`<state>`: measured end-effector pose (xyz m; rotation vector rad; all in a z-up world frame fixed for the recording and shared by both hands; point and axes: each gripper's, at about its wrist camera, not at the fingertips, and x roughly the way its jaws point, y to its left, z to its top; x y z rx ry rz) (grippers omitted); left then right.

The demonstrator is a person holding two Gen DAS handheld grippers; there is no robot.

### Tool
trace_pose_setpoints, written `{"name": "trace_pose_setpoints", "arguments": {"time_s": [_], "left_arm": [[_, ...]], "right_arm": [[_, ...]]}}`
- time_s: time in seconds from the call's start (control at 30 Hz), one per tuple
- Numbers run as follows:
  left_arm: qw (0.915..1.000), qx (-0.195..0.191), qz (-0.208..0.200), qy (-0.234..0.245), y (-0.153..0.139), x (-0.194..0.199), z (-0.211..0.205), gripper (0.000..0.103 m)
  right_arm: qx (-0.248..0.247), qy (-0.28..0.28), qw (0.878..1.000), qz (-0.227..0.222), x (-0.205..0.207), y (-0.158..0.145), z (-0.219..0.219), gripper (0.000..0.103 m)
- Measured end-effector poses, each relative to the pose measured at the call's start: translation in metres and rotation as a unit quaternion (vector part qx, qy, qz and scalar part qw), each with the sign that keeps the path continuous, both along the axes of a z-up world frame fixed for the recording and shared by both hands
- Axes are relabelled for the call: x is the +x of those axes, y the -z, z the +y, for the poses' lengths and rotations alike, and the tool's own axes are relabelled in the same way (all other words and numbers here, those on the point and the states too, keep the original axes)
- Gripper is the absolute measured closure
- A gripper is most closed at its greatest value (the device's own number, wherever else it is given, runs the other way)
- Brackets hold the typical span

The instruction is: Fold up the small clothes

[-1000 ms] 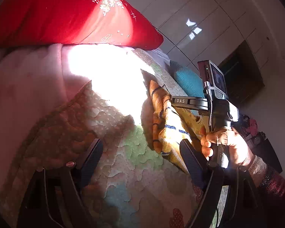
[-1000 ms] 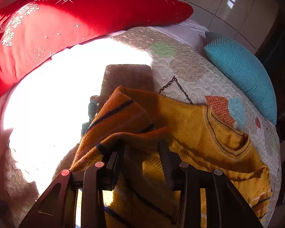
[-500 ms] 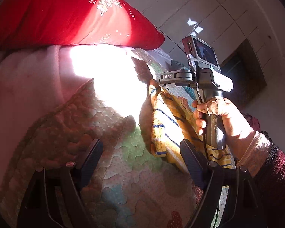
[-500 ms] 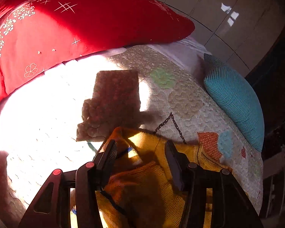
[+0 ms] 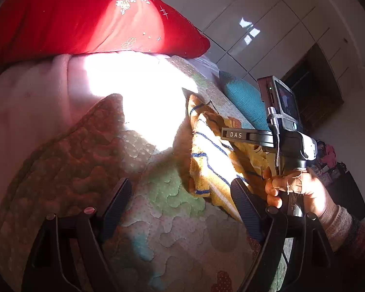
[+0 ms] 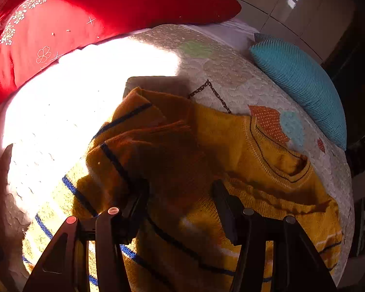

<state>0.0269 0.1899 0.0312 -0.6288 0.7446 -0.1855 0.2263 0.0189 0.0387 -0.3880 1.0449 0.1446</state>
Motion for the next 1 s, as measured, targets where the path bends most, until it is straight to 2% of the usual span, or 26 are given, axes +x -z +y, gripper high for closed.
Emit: {"name": "trace_pose_setpoints", "arguments": {"time_s": [0.07,0.23,0.33,0.43,0.5,0.57,0.6,0.63,0.67,0.7,0.73,0.77,1.0], "left_arm": [[1.0000,0.001,0.006,0.000,0.003,0.001,0.000,0.020],[0.9998,0.013,0.012,-0.002,0.007,0.000,-0.002,0.020],[0.9997,0.021,0.014,-0.003,0.007,-0.002,-0.005,0.020],[0.9996,0.025,0.015,-0.005,0.007,-0.003,-0.006,0.020],[0.9994,0.029,0.015,-0.007,0.007,-0.003,-0.007,0.020],[0.9992,0.036,0.017,-0.009,0.007,-0.002,-0.009,0.020],[0.9989,0.041,0.018,-0.010,0.007,-0.002,-0.010,0.020],[0.9986,0.047,0.019,-0.011,0.008,-0.001,-0.012,0.020],[0.9983,0.053,0.020,-0.012,0.008,-0.001,-0.014,0.020],[0.9979,0.060,0.022,-0.013,0.009,0.000,-0.015,0.020],[0.9974,0.067,0.022,-0.014,0.009,0.000,-0.016,0.020],[0.9971,0.072,0.022,-0.014,0.009,0.000,-0.017,0.019],[0.9956,0.092,0.015,-0.009,0.011,-0.001,-0.022,0.014]], "right_arm": [[0.008,0.005,1.000,-0.014,-0.007,-0.003,-0.003,0.045],[0.072,-0.003,0.997,-0.030,-0.043,-0.033,-0.034,0.043],[0.080,0.006,0.996,-0.030,-0.066,-0.036,-0.078,0.041],[0.078,0.072,0.994,-0.028,-0.075,-0.029,-0.155,0.041],[0.083,0.148,0.985,-0.030,-0.074,-0.024,-0.221,0.041],[0.096,0.220,0.970,-0.039,-0.079,-0.022,-0.287,0.042],[0.085,0.264,0.960,-0.041,-0.082,-0.021,-0.317,0.032],[0.099,0.293,0.950,-0.044,-0.088,-0.022,-0.344,0.023],[0.122,0.315,0.940,-0.048,-0.096,-0.024,-0.365,0.023],[0.125,0.339,0.931,-0.050,-0.104,-0.028,-0.380,0.024],[0.122,0.351,0.927,-0.055,-0.112,-0.031,-0.388,0.024],[0.132,0.344,0.928,-0.059,-0.122,-0.035,-0.392,0.024],[0.134,0.278,0.947,-0.087,-0.205,-0.041,-0.364,0.025]]}}
